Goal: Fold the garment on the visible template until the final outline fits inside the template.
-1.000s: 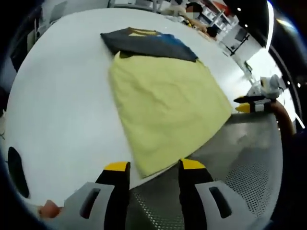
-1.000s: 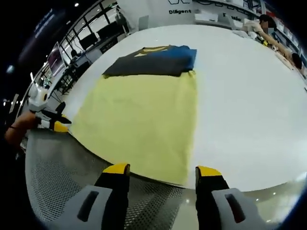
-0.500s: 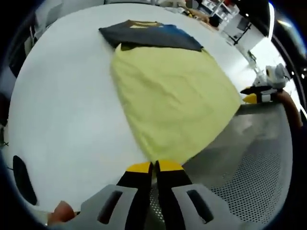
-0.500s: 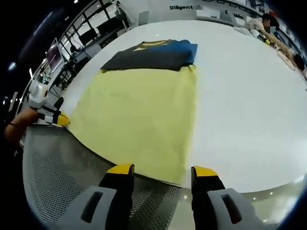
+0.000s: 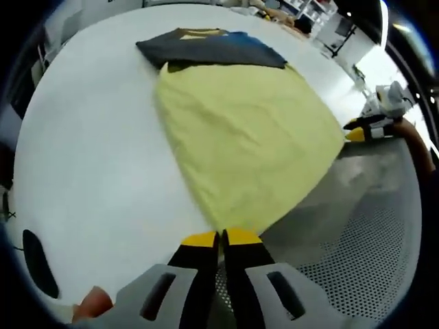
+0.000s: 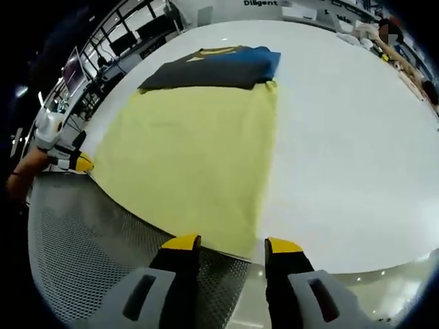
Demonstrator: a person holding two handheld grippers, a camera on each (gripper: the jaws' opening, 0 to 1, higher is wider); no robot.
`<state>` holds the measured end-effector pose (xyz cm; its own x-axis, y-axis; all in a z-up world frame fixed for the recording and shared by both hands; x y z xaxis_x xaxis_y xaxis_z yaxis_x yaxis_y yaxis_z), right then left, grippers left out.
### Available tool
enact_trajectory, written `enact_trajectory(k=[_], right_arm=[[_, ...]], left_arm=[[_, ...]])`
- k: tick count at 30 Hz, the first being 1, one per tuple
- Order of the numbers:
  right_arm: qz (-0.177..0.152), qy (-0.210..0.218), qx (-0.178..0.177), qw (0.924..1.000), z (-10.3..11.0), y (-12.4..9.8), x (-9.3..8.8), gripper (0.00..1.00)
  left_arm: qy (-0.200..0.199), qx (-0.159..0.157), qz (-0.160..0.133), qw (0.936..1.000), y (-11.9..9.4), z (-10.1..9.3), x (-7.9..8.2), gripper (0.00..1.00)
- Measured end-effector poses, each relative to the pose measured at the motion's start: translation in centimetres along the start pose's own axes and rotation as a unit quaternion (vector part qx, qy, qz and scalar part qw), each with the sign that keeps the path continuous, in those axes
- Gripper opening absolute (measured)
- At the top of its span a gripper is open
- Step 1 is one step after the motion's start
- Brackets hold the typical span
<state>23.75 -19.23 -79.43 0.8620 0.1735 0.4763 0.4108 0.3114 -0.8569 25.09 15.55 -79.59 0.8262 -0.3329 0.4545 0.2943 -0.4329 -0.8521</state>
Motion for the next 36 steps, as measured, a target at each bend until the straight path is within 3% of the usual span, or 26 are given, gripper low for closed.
enact_trajectory(k=[4, 10, 15, 21, 25, 36], right_arm=[[0.006, -0.002, -0.003, 1.0, -0.1, 0.1, -0.2, 0.23], [0.012, -0.037, -0.005, 0.9992, -0.5, 0.1, -0.2, 0.13], [0.025, -0.1, -0.014, 0.9946, -0.8, 0.4, -0.3, 0.04], [0.015, -0.076, -0.007, 0.997, -0.9, 0.3, -0.2, 0.0], [-0.009, -0.06, -0.013, 0.9981, -0.9, -0.6, 0.8, 0.0], [0.013, -0.059, 0.0, 0.9981, -0.4, -0.2, -0.3, 0.0]], left_arm=[[-0.002, -0.003, -0.001, 1.0, 0.0, 0.0, -0.1, 0.0], [0.005, -0.004, -0.001, 1.0, -0.1, 0.0, 0.0, 0.0], [0.017, -0.001, 0.001, 0.9999, -0.1, 0.0, -0.1, 0.0], [0.012, -0.001, 0.0, 0.9999, -0.1, 0.0, -0.1, 0.0], [-0.001, -0.005, -0.001, 1.0, -0.2, 0.0, 0.0, 0.0], [0.003, -0.008, 0.013, 0.9999, -0.6, 0.4, -0.8, 0.0]])
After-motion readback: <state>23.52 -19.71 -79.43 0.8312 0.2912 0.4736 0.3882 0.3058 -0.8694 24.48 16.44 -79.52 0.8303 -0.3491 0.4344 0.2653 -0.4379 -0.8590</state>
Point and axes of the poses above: the point that each gripper's makers call its tool centre point, and the gripper's own axes: y roughly forward along the fingers, z roughly to its left, x roughly out of its top, the point moved 1 cm from there along -y, roughly backward along the fingers, and after that the axes turned 7 degrees about -z, right-handed, at the moved point
